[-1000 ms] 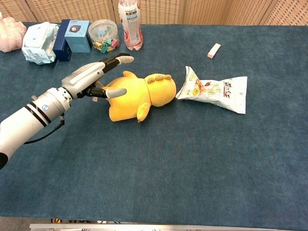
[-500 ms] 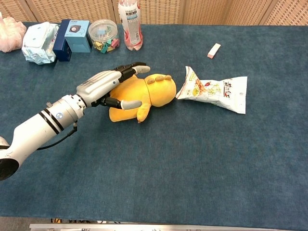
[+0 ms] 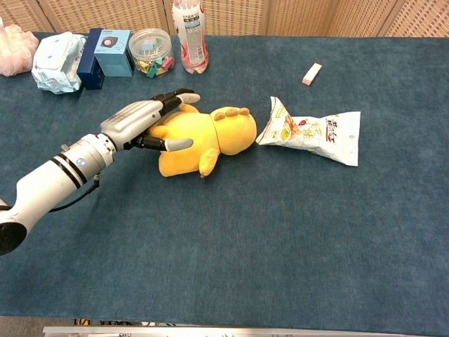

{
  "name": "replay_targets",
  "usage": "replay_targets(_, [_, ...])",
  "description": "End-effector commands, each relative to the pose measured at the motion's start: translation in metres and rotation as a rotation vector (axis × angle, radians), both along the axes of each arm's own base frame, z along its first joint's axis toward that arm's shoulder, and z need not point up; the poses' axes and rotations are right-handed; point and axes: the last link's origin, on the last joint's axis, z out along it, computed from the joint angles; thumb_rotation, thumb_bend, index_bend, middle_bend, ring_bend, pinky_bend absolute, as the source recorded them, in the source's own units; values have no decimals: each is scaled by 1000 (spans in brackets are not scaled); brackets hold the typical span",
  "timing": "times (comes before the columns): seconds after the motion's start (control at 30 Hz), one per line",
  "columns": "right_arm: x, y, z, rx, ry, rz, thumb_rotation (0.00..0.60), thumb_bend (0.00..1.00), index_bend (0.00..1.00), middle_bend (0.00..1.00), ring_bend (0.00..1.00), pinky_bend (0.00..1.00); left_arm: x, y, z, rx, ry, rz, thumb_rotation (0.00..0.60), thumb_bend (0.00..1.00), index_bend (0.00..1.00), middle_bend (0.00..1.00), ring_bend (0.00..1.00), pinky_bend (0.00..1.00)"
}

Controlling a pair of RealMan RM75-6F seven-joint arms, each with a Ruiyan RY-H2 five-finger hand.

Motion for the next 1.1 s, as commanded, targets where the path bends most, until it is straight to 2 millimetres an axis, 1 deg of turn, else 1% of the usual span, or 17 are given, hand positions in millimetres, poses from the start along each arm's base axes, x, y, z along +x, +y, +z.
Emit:
replay_targets(0.03, [0, 0, 0, 0, -1, 1, 600, 176, 451, 495, 383, 411, -1, 1, 3, 10, -6, 6, 144, 0, 0, 0, 0, 0])
replay_targets(0.17, [0, 0, 0, 1, -3, 1, 600, 176, 451, 495, 383, 411, 3, 0, 10, 25, -35, -4, 143, 0, 0, 0, 0, 0])
replay_targets(0.3, [0, 0, -1, 6, -5, 3, 600, 176, 452, 495, 383, 411, 12, -7, 14, 16, -66, -24, 144, 0, 0, 0, 0, 0])
replay_targets(0.47, [-1, -1, -3, 17, -7, 0, 600, 176, 451, 495, 383, 411, 22, -15, 13, 0, -76, -61, 144, 0, 0, 0, 0, 0])
replay_targets(0.57, [-2, -1, -2, 17, -9, -1, 600, 176, 452, 495, 383, 411, 25, -17, 11, -7, -71, -67, 142, 0, 0, 0, 0, 0])
replay_targets(0.7, [-3, 1, -1, 11, -11, -3, 600, 176, 451, 495, 383, 411, 20, -13, 5, -16, -34, -51, 146, 0, 0, 0, 0, 0])
replay_targets(0.97, [-6, 2, 0, 12, -15, -10, 600, 176, 452, 495, 383, 411, 5, -9, -4, -26, 16, -4, 142, 0, 0, 0, 0, 0])
replay_targets(1.1, [-6, 2, 0, 12, -14, -6, 600, 177, 452, 495, 383, 411, 0, -5, -5, -13, 20, 21, 144, 0, 0, 0, 0, 0])
